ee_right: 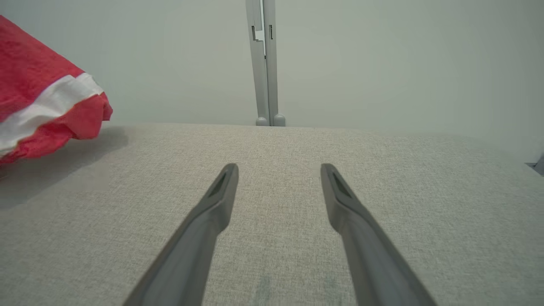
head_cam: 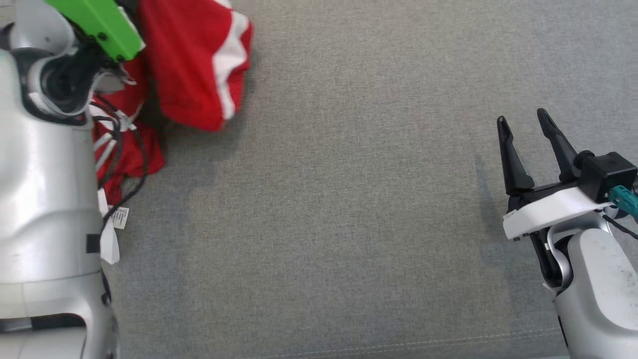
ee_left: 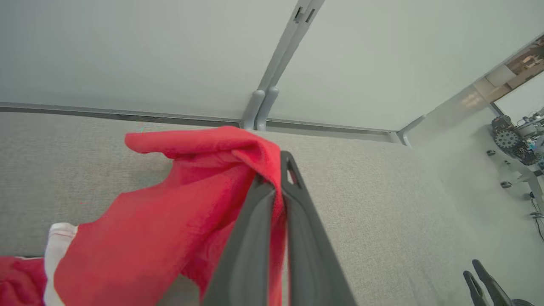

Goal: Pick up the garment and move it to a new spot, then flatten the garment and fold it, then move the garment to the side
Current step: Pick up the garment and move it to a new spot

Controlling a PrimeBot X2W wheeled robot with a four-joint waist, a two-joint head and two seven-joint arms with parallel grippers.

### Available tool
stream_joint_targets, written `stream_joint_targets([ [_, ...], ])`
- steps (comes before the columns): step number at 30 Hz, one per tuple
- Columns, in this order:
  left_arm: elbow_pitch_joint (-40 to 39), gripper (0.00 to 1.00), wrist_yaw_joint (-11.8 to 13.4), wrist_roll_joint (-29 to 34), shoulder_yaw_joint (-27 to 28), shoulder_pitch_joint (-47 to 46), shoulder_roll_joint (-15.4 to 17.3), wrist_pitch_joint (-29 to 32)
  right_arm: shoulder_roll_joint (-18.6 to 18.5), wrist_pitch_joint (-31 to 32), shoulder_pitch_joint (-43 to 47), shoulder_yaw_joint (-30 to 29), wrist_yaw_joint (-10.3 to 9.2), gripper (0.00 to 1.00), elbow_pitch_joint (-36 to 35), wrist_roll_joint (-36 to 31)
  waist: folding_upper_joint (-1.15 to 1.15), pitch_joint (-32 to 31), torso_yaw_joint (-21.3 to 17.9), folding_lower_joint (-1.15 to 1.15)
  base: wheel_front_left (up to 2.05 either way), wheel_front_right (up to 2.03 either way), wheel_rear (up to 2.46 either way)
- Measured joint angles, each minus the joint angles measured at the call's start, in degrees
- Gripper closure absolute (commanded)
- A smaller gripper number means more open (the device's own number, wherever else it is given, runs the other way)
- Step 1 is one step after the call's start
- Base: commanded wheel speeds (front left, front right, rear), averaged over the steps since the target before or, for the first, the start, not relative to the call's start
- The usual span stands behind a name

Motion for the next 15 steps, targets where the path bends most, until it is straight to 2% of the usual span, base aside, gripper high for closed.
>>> stream_joint_targets([
  [5,-1.2,1.0,-1.2,-2.3,-4.1,1.3,-4.6,1.3,1.4,0.0,1.1,0.1,0.0,0.0,0.5,0.1,0.0,-1.4,-2.3,0.0,0.0,0.0,0.0],
  [10,-2.2,1.0,-1.7,-4.9,-7.5,4.0,-4.2,2.7,2.2,0.0,1.9,-0.1,0.0,0.0,0.7,0.4,0.0,-2.5,-4.7,0.0,0.0,0.0,0.0],
  [15,-4.1,1.0,-2.2,-8.8,-13.7,8.0,-3.6,4.6,3.0,0.0,2.8,-0.7,0.0,0.0,0.8,0.5,0.0,-3.7,-8.2,0.0,0.0,0.0,0.0],
])
